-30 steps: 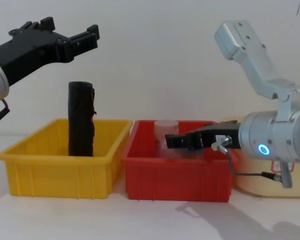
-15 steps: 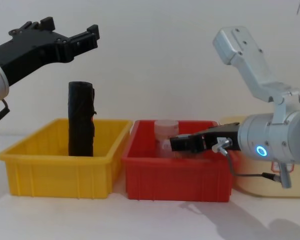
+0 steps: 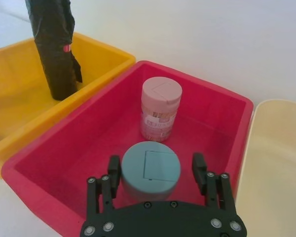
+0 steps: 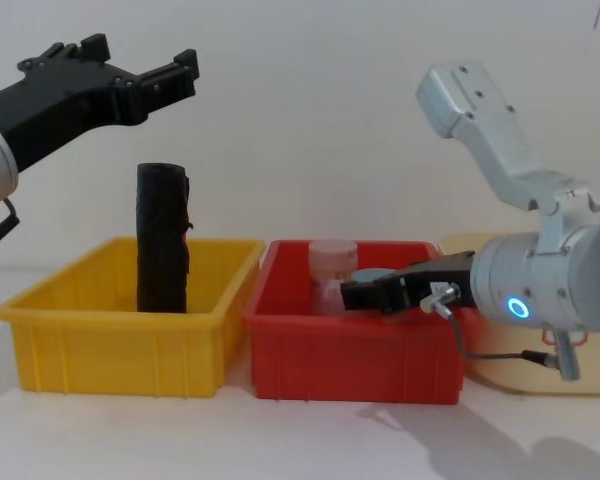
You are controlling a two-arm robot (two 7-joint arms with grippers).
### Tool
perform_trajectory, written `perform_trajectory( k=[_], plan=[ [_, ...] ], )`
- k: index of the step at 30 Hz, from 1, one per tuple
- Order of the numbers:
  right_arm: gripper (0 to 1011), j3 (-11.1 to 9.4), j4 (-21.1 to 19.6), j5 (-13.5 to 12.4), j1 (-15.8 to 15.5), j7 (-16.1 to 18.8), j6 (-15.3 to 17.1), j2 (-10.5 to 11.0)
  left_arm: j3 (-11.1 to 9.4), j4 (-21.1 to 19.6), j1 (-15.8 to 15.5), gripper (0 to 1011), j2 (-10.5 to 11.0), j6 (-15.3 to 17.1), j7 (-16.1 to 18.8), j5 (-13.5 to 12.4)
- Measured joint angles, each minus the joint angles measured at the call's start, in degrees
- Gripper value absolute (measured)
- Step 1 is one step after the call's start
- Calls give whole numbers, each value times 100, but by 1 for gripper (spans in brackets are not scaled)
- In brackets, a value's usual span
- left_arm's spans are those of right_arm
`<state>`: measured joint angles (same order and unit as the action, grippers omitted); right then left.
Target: Pick up the garbage bag with the one hand and transfer it to the other hand.
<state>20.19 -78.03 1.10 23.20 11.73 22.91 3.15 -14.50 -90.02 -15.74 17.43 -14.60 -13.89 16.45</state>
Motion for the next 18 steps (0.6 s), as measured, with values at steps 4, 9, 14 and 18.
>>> perform_trajectory(
  k=[4,9,14,18],
  plan=[
    [795,10,3,30,9,27,53,-1,0,0,0,1000,0,0,0,0],
    [679,-12,1,36,16,61,121,-25,0,0,0,1000,0,0,0,0],
    [666,-52,-20,33,21,95,170,-50,0,0,0,1000,0,0,0,0],
    [667,-97,-67,9,26,117,195,-71,0,0,0,1000,0,0,0,0]
  ],
)
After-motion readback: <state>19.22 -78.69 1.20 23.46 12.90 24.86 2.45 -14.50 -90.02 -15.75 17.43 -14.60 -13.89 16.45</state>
